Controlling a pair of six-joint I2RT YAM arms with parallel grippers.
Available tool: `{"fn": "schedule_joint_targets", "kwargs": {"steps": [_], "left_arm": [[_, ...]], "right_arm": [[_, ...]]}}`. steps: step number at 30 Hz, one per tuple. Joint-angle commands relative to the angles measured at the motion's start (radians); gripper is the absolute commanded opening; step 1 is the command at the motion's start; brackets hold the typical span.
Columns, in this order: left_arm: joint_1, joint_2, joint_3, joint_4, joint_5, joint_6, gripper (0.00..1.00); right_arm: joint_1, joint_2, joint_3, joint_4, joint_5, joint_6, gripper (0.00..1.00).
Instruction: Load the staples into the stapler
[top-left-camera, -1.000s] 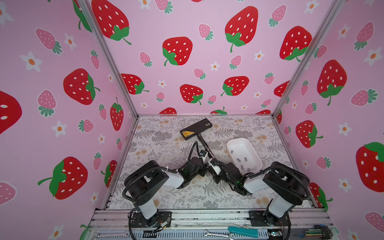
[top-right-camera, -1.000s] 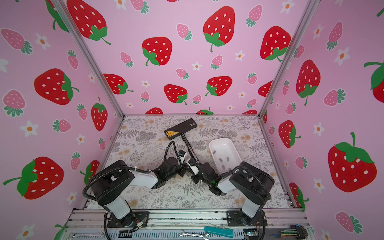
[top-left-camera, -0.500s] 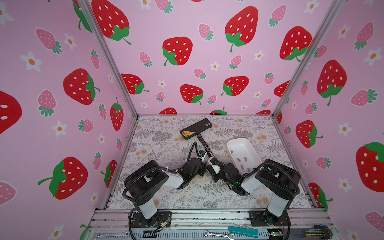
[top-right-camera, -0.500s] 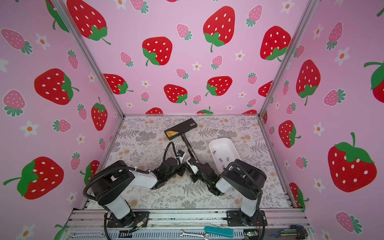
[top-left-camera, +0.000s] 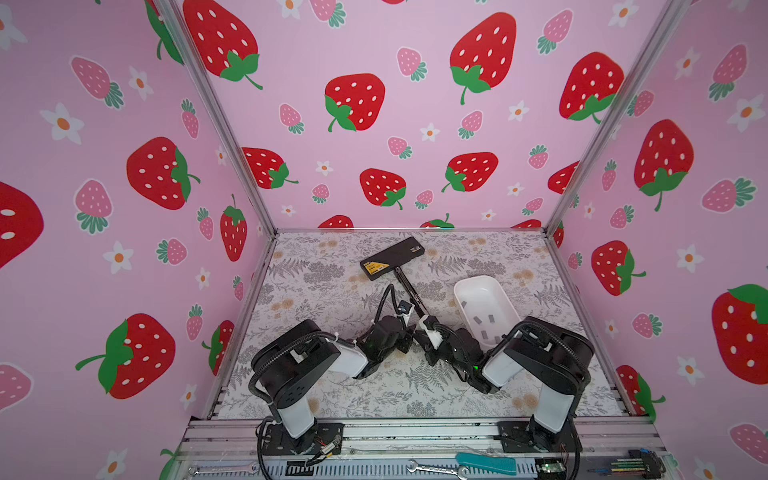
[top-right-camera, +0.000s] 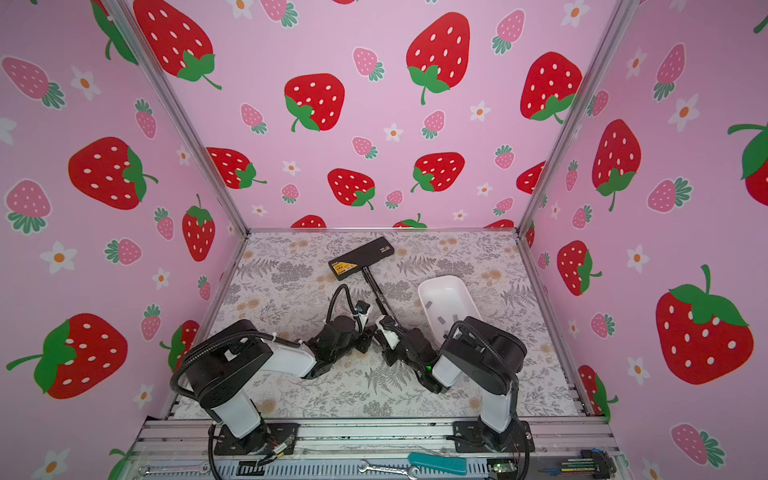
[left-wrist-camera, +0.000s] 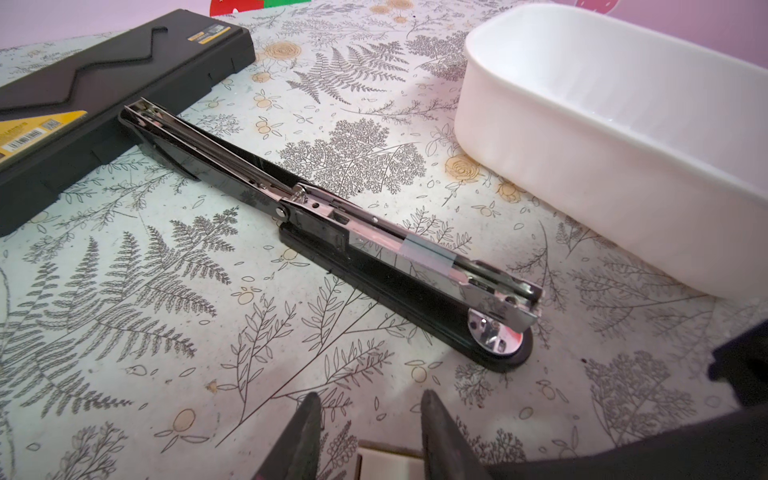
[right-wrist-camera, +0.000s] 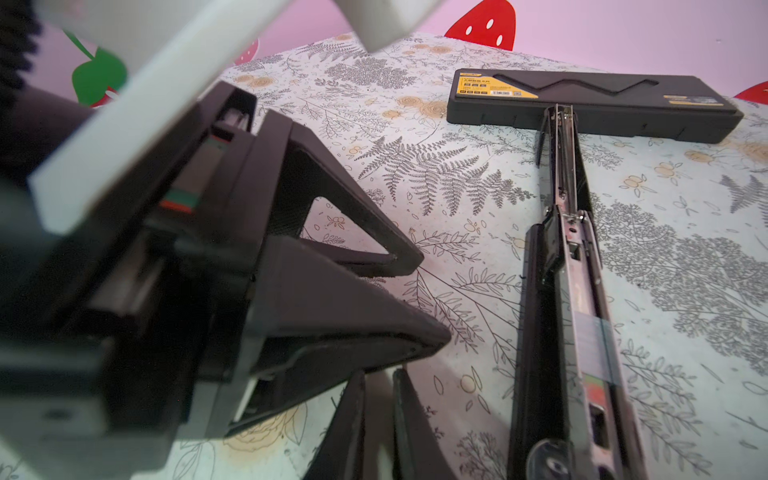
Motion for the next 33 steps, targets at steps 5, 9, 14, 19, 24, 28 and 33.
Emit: {"fn": "schedule_joint_targets", "kwargs": {"steps": [5, 9, 14, 19, 24, 28, 33], "left_arm": [[-0.007, -0.062, -0.013, -0.118, -0.009, -0.019, 0.44], [-0.007, -0.094, 0.012, -0.193, -0.045, -0.040, 0.47], [-0.007, -0.129, 0.024, -0.244, -0.058, -0.062, 0.49], [-0.009, -0.239, -0.001, -0.278, -0.047, -0.085, 0.57], [-0.012, -0.404, -0.032, -0.372, -0.120, -0.143, 0.66], [-0.008, -0.531, -0.055, -0.460, -0.205, -0.207, 0.76], [0.009, -0.618, -0.051, -0.569, -0.257, -0.286, 0.82]], "right_arm": [[-0.001, -0.095, -0.050, -0.139, 0.061, -0.031, 0.26], [-0.002, -0.179, -0.093, -0.146, 0.085, -0.048, 0.38], [-0.004, -0.301, -0.150, -0.165, 0.140, -0.069, 0.49], [-0.030, -0.363, -0.184, -0.170, 0.181, -0.072, 0.60], [-0.067, -0.286, -0.123, -0.218, 0.182, -0.053, 0.78], [-0.101, -0.214, -0.068, -0.253, 0.166, -0.048, 0.87], [-0.159, -0.145, -0.011, -0.289, 0.113, -0.038, 0.89]]}}
